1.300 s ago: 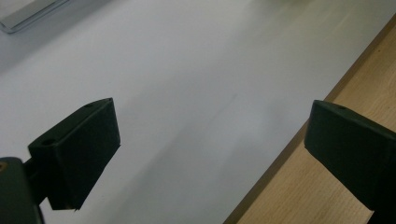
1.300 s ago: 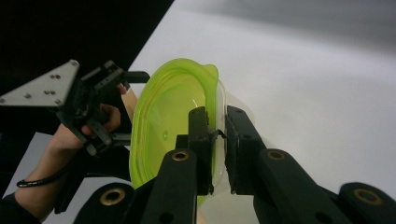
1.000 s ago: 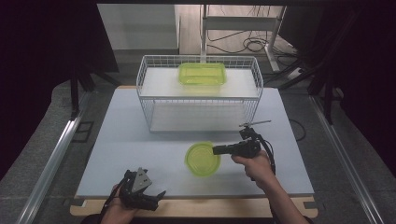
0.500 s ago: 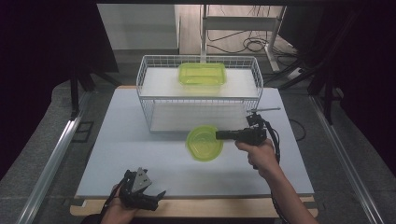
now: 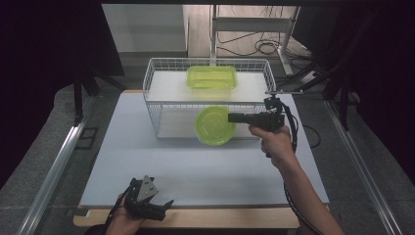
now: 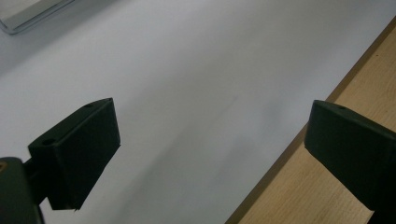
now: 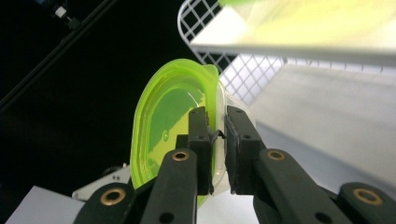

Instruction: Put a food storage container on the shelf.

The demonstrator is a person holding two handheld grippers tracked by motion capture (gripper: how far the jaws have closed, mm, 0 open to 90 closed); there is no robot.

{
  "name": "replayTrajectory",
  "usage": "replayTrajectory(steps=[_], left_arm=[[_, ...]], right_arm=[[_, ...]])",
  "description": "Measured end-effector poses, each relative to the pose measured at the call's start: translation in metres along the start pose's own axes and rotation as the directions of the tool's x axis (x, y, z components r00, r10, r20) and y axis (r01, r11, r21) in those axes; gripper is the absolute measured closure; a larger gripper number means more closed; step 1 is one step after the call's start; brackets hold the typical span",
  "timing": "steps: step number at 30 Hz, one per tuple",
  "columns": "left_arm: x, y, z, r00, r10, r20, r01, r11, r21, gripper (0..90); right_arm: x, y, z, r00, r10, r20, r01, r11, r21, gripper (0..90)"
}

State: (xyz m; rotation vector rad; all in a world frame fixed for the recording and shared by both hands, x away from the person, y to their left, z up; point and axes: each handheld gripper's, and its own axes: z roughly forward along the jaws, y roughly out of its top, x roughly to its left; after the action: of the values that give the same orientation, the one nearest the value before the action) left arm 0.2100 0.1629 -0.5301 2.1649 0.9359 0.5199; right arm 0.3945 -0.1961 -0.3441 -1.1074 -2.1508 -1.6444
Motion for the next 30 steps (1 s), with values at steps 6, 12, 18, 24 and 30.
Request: replayTrajectory(steps=[6,12,18,24,30], left_arm=[[0.0,0.0,0.0,1.0,-0.002,-0.001,0.002,1.0,-0.005,3.4],[0.0,0.0,0.0,1.0,-0.003,-0.001,0.003,1.0,-0.002,3.4],[0.0,0.0,0.0,1.0,-0.003,0.0,0.003,1.0,-0.001,3.4],[0.001,0.0,-0.001,1.0,-0.003,0.002,0.003,1.0,-0.001,3.4],[0.001,0.0,-0.001,1.0,-0.003,0.004,0.003,1.0,-0.001,3.4]], right_arm=[[0.002,0.022,-0.005,0.9997,-0.008,0.022,0.009,0.999,-0.042,81.6],[0.003,0.041,-0.006,0.9993,-0.001,0.038,0.004,0.997,-0.082,81.5],[0.008,0.063,-0.005,0.9978,-0.004,0.066,0.012,0.993,-0.121,81.5],[0.009,0.082,-0.001,0.9953,-0.004,0.097,0.018,0.988,-0.154,81.5],[0.006,0.095,0.006,0.9913,0.011,0.132,0.012,0.985,-0.174,81.5]])
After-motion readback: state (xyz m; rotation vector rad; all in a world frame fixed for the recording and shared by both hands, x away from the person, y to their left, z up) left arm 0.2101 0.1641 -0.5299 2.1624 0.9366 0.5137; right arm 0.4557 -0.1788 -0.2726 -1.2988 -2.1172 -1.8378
